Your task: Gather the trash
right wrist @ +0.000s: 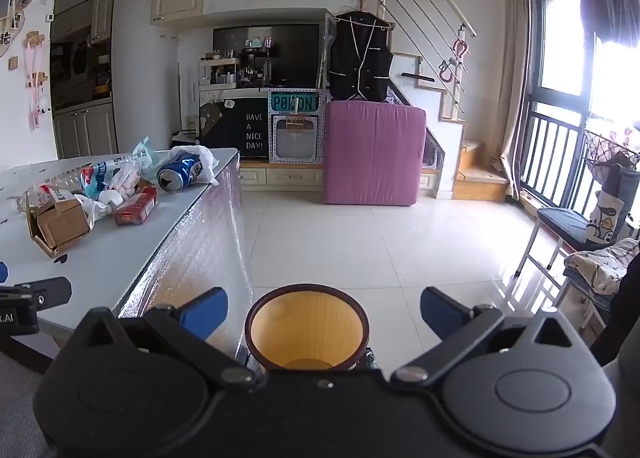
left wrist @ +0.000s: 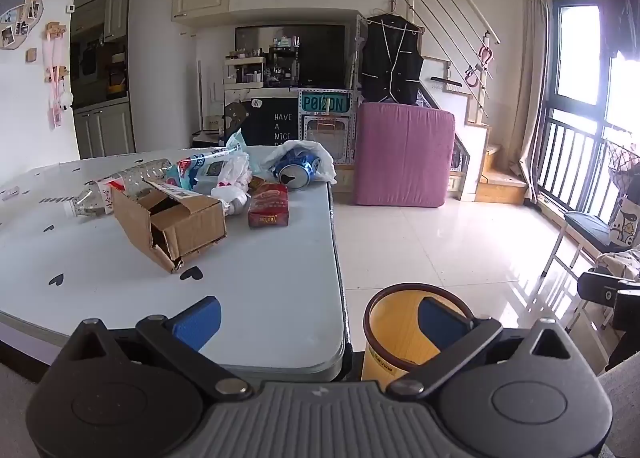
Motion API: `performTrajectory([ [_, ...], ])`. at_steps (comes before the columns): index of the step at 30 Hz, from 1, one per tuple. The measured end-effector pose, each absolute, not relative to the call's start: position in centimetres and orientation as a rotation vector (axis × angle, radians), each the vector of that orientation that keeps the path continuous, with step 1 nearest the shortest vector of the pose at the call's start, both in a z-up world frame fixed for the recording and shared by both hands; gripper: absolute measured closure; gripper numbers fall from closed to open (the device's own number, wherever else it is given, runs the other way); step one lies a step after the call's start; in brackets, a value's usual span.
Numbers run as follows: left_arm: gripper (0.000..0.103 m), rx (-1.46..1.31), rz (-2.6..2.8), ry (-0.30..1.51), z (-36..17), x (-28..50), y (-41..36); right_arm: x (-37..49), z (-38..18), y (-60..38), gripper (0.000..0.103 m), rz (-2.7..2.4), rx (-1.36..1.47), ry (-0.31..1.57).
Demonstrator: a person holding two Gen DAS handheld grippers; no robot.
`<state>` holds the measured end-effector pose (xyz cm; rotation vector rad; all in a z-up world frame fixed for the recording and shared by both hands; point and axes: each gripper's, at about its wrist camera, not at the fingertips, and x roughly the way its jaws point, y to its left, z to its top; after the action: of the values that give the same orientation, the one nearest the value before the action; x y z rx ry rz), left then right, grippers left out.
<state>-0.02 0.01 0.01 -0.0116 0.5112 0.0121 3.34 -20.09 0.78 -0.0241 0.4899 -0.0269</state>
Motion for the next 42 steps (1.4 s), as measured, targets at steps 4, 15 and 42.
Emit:
performTrajectory([
  [4,0.000,-0.017,0.022,0.513,0.07,-0.10,0.02,3.38,0.75,-20.09,0.000,-0.028,-0.021,0.493],
  [15,0.000,-0.011,0.009,0.520,0.40,0.04,-0.47,3.40,0.68,-20.07,0.000,-0.028,-0.022,0.494],
  [42,0.000,-0.009,0.006,0.523,0.28,0.11,-0.35,3.48,0.60,-19.98,0.000,-0.028,-0.023,0.496],
])
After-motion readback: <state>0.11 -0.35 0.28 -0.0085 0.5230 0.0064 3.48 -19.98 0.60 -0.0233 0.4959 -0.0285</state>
